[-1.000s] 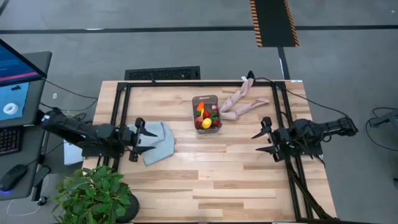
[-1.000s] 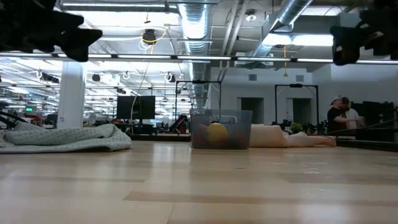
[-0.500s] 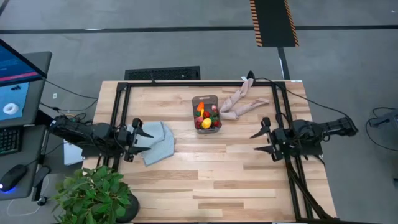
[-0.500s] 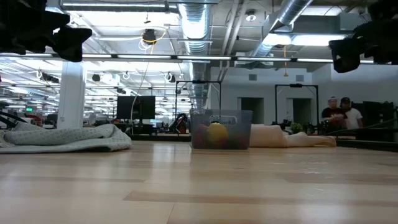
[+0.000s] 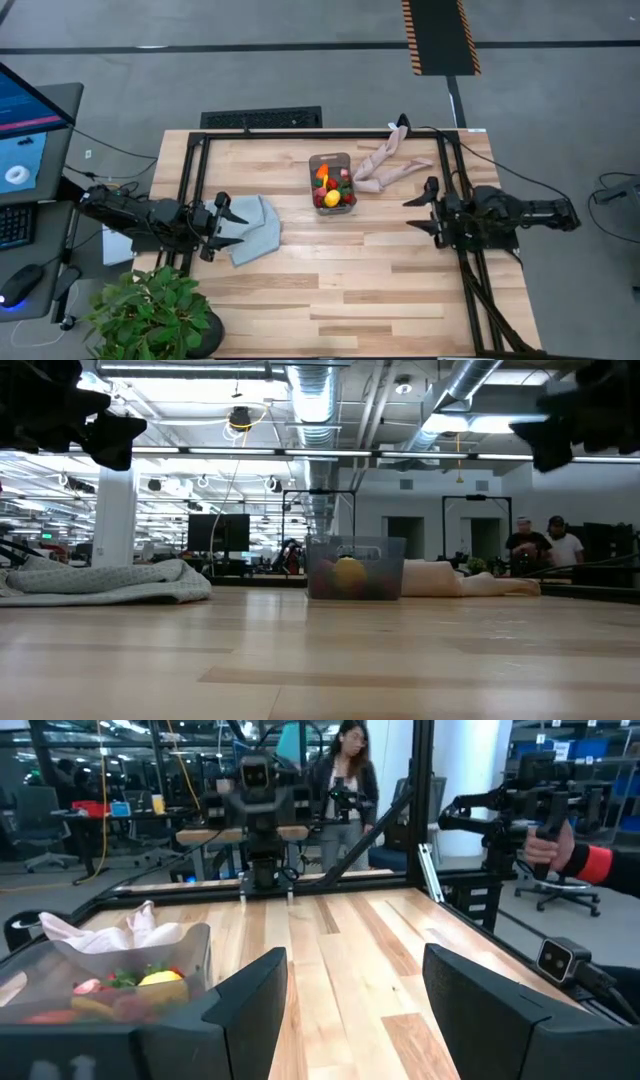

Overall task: Pick and placing Produce into tupperware
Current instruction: Return to Home Position

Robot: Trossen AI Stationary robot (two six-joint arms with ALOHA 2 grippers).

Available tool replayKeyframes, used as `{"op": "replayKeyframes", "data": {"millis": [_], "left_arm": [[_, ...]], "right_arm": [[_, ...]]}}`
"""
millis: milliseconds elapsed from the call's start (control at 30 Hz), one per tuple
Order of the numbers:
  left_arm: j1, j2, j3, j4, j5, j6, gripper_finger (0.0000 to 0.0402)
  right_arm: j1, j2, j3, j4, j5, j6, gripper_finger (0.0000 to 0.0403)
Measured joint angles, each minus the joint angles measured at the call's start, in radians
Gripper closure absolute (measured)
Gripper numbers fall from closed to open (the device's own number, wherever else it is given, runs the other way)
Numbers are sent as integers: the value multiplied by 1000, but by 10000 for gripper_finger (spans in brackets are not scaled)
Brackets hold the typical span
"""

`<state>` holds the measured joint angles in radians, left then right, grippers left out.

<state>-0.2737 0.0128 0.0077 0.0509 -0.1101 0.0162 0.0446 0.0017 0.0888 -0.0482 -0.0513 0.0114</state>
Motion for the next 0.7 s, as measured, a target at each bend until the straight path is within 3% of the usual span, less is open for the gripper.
{"op": "replayKeyframes", "data": {"millis": [167, 433, 700], "left_arm": [[0, 0, 0, 0, 0, 10, 176], [0, 0, 0, 0, -2, 2, 176], [1, 0, 0, 0, -2, -7, 176]], "right_arm": [[-30, 1, -79, 61, 3, 59, 143], [-34, 25, -82, 77, 101, 198, 143], [-33, 25, -82, 69, 101, 199, 143]]}}
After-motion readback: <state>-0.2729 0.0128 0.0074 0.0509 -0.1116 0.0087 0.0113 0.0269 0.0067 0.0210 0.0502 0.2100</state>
